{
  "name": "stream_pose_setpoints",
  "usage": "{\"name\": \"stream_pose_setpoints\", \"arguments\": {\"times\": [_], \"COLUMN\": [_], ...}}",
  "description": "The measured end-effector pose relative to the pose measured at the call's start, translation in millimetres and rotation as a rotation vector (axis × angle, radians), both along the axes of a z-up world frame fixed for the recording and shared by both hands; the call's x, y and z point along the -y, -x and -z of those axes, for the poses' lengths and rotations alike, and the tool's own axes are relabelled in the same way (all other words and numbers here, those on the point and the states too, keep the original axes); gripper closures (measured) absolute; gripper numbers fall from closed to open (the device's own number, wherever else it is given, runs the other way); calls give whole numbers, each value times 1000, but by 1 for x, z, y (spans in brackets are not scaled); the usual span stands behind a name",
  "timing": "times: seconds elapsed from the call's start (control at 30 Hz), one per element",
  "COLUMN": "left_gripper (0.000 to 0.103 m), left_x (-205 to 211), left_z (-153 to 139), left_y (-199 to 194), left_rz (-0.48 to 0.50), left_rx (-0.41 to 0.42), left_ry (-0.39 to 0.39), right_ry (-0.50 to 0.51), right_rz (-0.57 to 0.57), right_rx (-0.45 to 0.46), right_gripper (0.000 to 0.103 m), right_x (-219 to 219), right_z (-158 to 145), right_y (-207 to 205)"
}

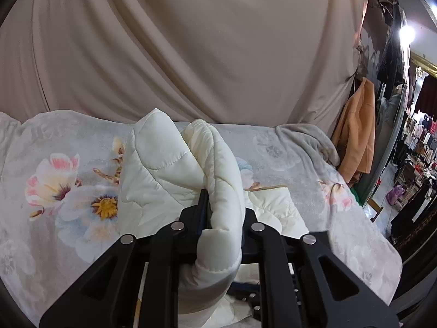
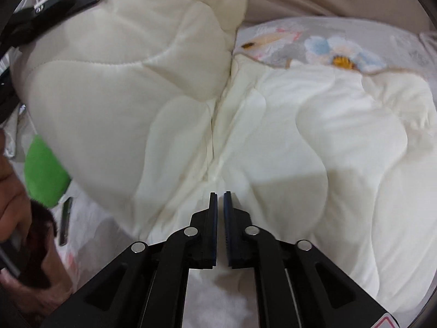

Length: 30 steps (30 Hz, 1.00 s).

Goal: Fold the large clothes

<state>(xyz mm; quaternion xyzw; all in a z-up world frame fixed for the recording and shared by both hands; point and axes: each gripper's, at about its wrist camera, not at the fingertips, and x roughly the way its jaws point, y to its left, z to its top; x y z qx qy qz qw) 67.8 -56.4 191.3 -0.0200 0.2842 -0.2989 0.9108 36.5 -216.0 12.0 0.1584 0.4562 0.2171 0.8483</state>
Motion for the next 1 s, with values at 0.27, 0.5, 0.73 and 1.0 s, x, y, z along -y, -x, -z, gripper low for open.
{"name": "stream_pose_setpoints", "arguments": {"times": [0.27,0.5,0.73,1.0], "left_gripper": [92,93,93,90], "left_x": [59,120,181,214], "left_z": [-1,24,98,161], "left_y": [21,18,18,36], "left_rz": [115,186,241,230], "left_rx": [5,-37,-114,-99], "left_ry": [-29,-102,-235,-359], "right_ry": [-166,-261,-47,45], "right_rz": [-84,-53,244,437], "right_rx": [-61,-109,50,140], "right_gripper": [103,103,96,94], "right_x": [-28,25,116,150], "right_z": [43,35,2,-15], "right_y": [-33,16,119,150]}}
